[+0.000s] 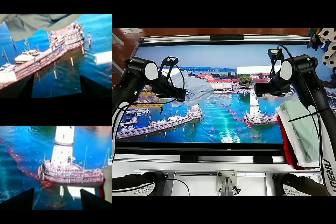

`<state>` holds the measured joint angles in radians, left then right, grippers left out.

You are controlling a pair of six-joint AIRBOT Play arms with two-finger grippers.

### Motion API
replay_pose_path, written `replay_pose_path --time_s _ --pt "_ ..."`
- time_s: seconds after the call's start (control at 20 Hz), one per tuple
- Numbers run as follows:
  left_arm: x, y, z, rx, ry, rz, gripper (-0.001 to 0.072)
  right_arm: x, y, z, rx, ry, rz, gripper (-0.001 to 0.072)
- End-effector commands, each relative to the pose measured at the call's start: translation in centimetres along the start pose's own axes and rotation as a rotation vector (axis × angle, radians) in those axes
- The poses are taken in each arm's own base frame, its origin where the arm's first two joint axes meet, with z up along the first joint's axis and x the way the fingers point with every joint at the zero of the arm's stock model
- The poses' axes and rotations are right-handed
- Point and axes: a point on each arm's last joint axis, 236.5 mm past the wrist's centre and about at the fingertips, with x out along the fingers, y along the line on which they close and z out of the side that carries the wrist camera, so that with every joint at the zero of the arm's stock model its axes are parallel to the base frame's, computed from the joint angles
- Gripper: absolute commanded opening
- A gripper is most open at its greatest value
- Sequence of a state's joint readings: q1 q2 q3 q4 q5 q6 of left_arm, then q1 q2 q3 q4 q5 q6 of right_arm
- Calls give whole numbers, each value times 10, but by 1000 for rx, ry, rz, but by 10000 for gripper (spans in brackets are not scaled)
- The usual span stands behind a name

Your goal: Fold the shirts.

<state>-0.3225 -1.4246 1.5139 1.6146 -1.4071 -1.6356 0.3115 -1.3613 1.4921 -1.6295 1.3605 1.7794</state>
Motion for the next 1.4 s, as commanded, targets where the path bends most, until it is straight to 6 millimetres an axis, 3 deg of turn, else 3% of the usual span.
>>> replay_pose_path --time_s 0.0,0.35,0.5,0.65,0.75,0.95,1.1,1.35 --pt "3 0 0 4 7 2 706 0 0 0 -1 1 0 692" --pt "11 1 -4 -5 22 2 709 0 0 0 -1 1 0 692" --pt "30 16 -23 -146 41 -1 709 0 0 0 -1 1 0 692" --pt "57 12 -30 -311 19 -148 709 0 0 0 -1 1 0 692" --pt "70 11 -11 -477 -41 -282 709 0 0 0 -1 1 0 692" --pt "95 30 26 -693 -135 -396 709 0 0 0 -1 1 0 692" --pt "121 34 39 -764 -163 -414 709 0 3 11 -1 -47 11 692" --pt "155 16 48 -791 -134 -493 706 -1 8 24 2 -100 30 692"
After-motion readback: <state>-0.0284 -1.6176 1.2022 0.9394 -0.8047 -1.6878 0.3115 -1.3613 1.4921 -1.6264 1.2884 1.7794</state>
